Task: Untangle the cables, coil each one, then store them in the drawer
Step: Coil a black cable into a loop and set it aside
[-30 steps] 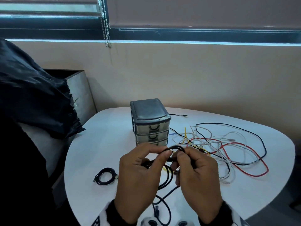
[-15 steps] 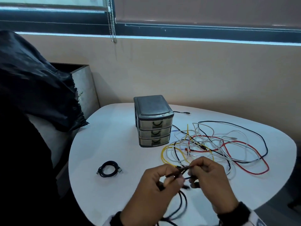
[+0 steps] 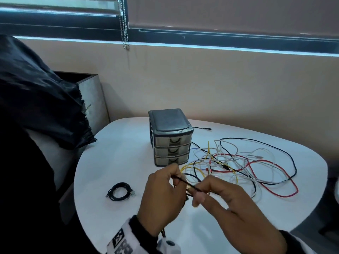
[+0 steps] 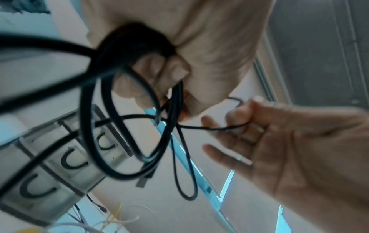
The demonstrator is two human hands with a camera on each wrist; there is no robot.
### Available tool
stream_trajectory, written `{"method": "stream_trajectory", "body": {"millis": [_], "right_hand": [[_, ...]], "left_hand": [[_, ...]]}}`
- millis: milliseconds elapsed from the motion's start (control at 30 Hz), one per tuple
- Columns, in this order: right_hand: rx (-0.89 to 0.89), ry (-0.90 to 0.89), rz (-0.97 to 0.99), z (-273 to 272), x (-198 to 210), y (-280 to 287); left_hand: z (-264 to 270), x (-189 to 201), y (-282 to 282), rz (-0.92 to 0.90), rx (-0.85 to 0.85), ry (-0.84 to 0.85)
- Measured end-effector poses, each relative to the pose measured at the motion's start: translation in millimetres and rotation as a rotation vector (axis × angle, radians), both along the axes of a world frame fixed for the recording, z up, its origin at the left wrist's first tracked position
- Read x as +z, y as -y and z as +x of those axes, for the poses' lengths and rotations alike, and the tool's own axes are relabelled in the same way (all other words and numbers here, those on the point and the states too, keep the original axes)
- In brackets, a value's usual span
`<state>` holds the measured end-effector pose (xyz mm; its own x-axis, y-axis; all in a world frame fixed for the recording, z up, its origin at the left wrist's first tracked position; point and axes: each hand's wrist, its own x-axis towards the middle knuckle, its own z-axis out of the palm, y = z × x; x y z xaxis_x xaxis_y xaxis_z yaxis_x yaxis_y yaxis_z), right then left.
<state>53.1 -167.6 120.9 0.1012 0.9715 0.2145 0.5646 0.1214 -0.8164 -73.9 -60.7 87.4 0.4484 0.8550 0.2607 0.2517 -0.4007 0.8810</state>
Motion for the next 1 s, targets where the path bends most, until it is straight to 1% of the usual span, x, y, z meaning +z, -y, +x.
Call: {"method": "stream_trajectory", "body": {"millis": [33,67,100,133,200,233,267,300,367,433,467,500,567,633,667,700,733,800,833,933,967,1000], "right_hand": [[0.019,0.042,-0.012,2.2,3.7,-0.2],[-0.005,0.12,0.008,6.7,6.2,-1.1],[-0.066,0.22,0.052,14.2,8.0,-2.6],[-0.155,0.308,0.111,24.5,9.6,-4.3],[-0.422,0.441,0.234,47.7,15.5,-6.2],[-0.558,0.421,0.29,56.1,20.9,-5.7],[-0.644,0.331,0.342,62.0,25.9,-5.7],[-0.673,0.22,0.365,66.0,31.8,-6.2],[-0.672,0.017,0.326,67.7,42.1,-7.9],[-0.699,-0.096,0.355,71.2,46.8,-10.5],[-0.724,-0.101,0.399,71.6,48.6,-11.8],[-0.758,-0.064,0.457,72.4,49.3,-12.2],[-0.849,0.053,0.571,78.7,50.1,-11.8],[-0.941,0.167,0.593,93.1,51.0,-8.5],[-0.96,0.19,0.566,101.8,50.5,-6.4],[-0.928,0.166,0.519,109.2,50.1,-4.4],[-0.87,0.123,0.429,115.6,48.0,-2.5],[-0.737,0.053,0.269,118.4,44.9,0.5],[-0.683,0.014,0.219,119.6,43.0,1.7],[-0.58,-0.155,0.087,112.5,48.2,5.8],[-0.553,-0.251,0.049,111.2,50.7,6.5],[-0.538,-0.383,0.025,109.0,52.7,5.8]], "left_hand": [[1.9,-2.2,-3.2,0.05,0.031,-0.027],[2.5,-5.9,-6.3,0.079,0.048,-0.052],[1.6,-9.0,-8.3,0.091,0.048,-0.074],[-1.0,-11.4,-9.2,0.099,0.039,-0.103],[-8.6,-15.9,-9.6,0.125,0.016,-0.166],[-12.4,-17.7,-10.2,0.135,0.016,-0.183],[-15.6,-19.6,-11.7,0.132,0.026,-0.186],[-17.7,-20.5,-13.9,0.128,0.042,-0.186],[-19.1,-20.4,-19.9,0.147,0.084,-0.206],[-18.4,-17.1,-25.4,0.191,0.12,-0.244],[-18.2,-14.8,-26.8,0.217,0.121,-0.264],[-18.7,-12.4,-27.4,0.239,0.109,-0.287],[-24.5,-8.6,-30.9,0.274,0.11,-0.344],[-38.1,-11.5,-45.8,0.262,0.189,-0.367],[-46.5,-13.0,-54.8,0.225,0.24,-0.351],[-54.0,-14.6,-63.7,0.179,0.28,-0.312],[-59.6,-16.1,-71.6,0.132,0.308,-0.264],[-64.9,-17.3,-80.8,0.064,0.33,-0.177],[-65.5,-15.6,-83.0,0.041,0.332,-0.155],[-69.8,-6.6,-85.7,-0.052,0.333,-0.219],[-71.8,-4.8,-87.2,-0.076,0.331,-0.238],[-72.2,-3.7,-88.9,-0.08,0.327,-0.249]]}}
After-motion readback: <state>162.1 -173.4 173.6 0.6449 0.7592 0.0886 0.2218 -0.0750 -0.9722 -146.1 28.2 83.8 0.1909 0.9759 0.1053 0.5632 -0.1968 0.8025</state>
